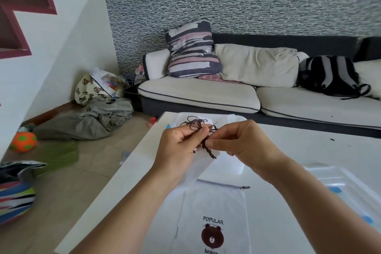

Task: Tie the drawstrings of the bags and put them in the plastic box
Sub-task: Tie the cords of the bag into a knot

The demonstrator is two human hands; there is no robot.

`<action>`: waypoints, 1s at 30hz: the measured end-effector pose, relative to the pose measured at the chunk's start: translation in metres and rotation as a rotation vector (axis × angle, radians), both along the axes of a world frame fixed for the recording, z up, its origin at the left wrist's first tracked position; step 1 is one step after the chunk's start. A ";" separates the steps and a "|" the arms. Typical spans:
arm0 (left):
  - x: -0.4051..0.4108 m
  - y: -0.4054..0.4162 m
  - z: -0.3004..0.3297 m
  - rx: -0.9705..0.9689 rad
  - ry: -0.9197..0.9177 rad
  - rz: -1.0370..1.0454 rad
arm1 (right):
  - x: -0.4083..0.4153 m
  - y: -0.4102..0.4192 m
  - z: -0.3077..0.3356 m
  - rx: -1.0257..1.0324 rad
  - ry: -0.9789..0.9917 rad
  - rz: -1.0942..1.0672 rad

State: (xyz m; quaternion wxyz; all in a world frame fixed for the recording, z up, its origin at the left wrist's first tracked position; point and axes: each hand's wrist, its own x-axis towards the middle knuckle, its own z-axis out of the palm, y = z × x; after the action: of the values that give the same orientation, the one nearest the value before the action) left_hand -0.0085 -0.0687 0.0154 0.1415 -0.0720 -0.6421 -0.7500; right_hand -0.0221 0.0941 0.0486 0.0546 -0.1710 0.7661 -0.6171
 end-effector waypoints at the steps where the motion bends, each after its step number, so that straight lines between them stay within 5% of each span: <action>1: 0.000 0.000 -0.001 0.004 0.007 -0.002 | 0.000 -0.001 -0.001 0.009 0.024 -0.001; 13: -0.001 -0.006 0.003 -0.086 0.109 -0.113 | 0.003 0.001 -0.003 -0.061 -0.380 0.170; 23: -0.002 -0.012 0.006 -0.204 0.169 -0.094 | 0.004 0.005 -0.003 -0.200 -0.339 0.151; 30: -0.002 -0.010 -0.005 -0.520 0.349 0.096 | 0.006 -0.003 0.003 0.108 -0.069 -0.019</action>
State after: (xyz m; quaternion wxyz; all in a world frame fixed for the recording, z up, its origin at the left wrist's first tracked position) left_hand -0.0108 -0.0786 0.0102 0.2617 -0.2029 -0.7811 -0.5293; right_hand -0.0158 0.0907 0.0521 0.0844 -0.1393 0.7976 -0.5808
